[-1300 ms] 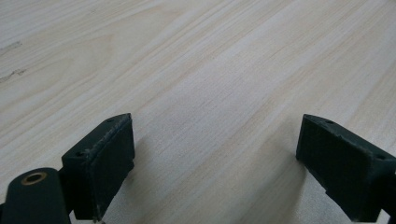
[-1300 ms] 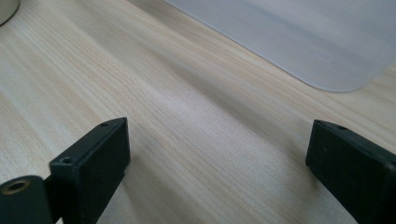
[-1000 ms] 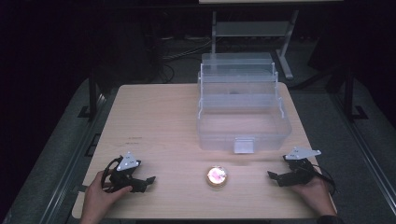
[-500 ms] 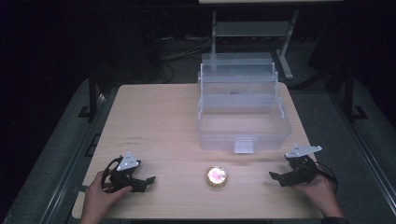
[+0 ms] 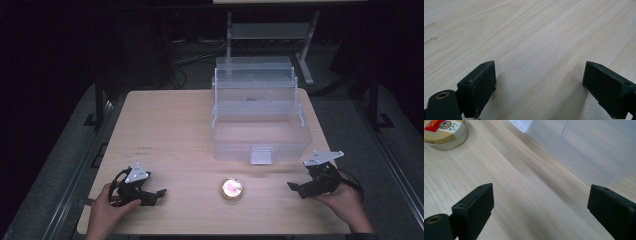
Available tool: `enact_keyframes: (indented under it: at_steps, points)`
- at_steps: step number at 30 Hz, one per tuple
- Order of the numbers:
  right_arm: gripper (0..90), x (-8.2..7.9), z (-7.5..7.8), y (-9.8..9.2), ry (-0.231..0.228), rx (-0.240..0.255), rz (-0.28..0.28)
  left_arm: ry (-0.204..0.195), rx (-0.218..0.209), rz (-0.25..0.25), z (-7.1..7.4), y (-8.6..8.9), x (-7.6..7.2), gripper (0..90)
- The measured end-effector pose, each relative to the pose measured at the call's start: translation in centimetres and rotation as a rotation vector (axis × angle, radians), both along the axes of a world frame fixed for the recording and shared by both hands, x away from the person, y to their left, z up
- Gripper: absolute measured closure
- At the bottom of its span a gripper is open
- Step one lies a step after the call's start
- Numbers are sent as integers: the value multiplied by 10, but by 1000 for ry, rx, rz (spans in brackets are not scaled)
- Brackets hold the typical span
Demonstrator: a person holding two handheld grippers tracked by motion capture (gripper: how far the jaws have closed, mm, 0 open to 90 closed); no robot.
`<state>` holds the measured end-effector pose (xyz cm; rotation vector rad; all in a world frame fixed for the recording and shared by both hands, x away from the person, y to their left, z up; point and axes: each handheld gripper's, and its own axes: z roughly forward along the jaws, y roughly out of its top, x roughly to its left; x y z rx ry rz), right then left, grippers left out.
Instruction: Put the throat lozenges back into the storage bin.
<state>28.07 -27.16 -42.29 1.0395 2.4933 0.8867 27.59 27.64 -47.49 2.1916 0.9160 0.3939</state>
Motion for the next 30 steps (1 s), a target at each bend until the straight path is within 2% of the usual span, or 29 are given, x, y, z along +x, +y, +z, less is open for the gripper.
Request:
enact_keyframes:
  at_steps: [8, 17, 23, 30]
  points:
    - [66, 3, 12, 9, -9, 5, 37, 0, -2, 2, 0, 0, 0, 107]
    - [67, 4, 19, 14, 4, 15, 63, 0, -2, 2, 0, 0, 0, 107]
    - [67, 5, 24, 22, 9, -5, 89, 0, -2, 2, 0, 0, 0, 107]
    - [67, 7, 29, 29, 6, -3, 108, 0, -2, 2, 0, 0, 0, 107]
